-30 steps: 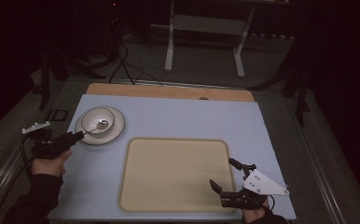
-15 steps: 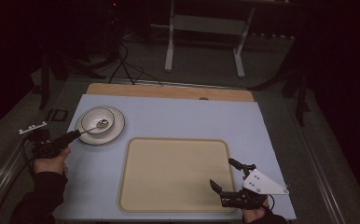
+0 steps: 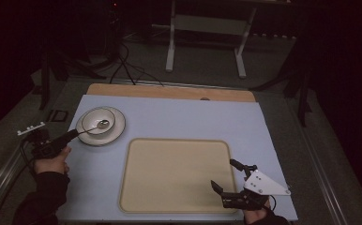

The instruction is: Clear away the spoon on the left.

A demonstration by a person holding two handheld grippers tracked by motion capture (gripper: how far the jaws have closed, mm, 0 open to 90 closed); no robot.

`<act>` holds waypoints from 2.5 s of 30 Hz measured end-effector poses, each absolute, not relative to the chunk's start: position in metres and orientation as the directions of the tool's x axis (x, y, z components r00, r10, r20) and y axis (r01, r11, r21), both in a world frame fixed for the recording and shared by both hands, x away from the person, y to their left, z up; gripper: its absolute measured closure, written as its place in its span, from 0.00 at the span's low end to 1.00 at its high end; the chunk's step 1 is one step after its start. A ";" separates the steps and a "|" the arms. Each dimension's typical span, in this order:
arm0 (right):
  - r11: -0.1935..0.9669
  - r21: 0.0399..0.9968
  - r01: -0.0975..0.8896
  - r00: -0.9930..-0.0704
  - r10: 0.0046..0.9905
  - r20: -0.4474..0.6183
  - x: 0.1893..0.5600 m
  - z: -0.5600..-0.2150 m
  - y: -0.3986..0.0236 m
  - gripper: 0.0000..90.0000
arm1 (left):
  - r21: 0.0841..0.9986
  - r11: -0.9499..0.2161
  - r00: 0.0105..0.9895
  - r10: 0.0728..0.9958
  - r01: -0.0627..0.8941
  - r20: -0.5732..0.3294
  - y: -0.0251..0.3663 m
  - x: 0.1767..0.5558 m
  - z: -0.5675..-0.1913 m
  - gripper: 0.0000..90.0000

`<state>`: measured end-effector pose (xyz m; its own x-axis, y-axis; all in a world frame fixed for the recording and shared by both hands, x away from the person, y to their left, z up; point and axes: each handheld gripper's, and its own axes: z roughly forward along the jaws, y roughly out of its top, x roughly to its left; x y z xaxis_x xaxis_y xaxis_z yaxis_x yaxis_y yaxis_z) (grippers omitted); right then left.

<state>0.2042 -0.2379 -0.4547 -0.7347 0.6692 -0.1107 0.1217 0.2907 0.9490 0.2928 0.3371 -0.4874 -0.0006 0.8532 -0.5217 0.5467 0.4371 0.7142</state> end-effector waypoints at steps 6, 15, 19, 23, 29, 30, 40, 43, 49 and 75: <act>0.292 0.949 0.119 -0.734 0.669 -0.114 0.204 -0.455 -0.238 0.13 | 0.715 0.442 -0.002 0.851 0.542 -0.525 0.337 0.292 -0.487 0.95; 0.292 0.949 0.122 -0.735 0.669 -0.111 0.204 -0.455 -0.237 0.13 | 0.746 0.407 0.035 0.867 0.527 -0.497 0.337 0.290 -0.478 0.99; 0.288 0.950 0.122 -0.734 0.671 -0.109 0.204 -0.455 -0.238 0.13 | 0.758 0.396 0.045 0.872 0.519 -0.487 0.339 0.289 -0.472 1.00; 0.286 0.950 0.122 -0.732 0.672 -0.108 0.205 -0.455 -0.239 0.13 | 0.770 0.383 0.059 0.878 0.510 -0.475 0.345 0.285 -0.463 1.00; 0.286 0.951 0.120 -0.731 0.673 -0.110 0.205 -0.454 -0.239 0.13 | 0.797 0.347 0.089 0.892 0.494 -0.443 0.353 0.275 -0.445 1.00; 0.284 0.951 0.121 -0.730 0.675 -0.108 0.205 -0.454 -0.239 0.13 | 0.800 0.342 0.093 0.894 0.492 -0.439 0.354 0.274 -0.443 1.00; 0.282 0.951 0.124 -0.725 0.681 -0.108 0.205 -0.454 -0.239 0.13 | 0.831 0.236 0.234 0.889 0.504 -0.395 0.360 0.262 -0.410 1.00; 0.282 0.951 0.124 -0.724 0.681 -0.108 0.205 -0.454 -0.239 0.13 | 0.836 0.184 0.291 0.881 0.516 -0.374 0.356 0.262 -0.402 1.00; 0.279 0.952 0.122 -0.723 0.683 -0.107 0.206 -0.454 -0.239 0.13 | 0.838 0.101 0.389 0.851 0.536 -0.352 0.343 0.263 -0.391 1.00; 0.271 0.955 0.122 -0.723 0.683 -0.101 0.207 -0.454 -0.241 0.13 | 0.789 -0.224 0.684 0.662 0.573 -0.308 0.276 0.284 -0.374 1.00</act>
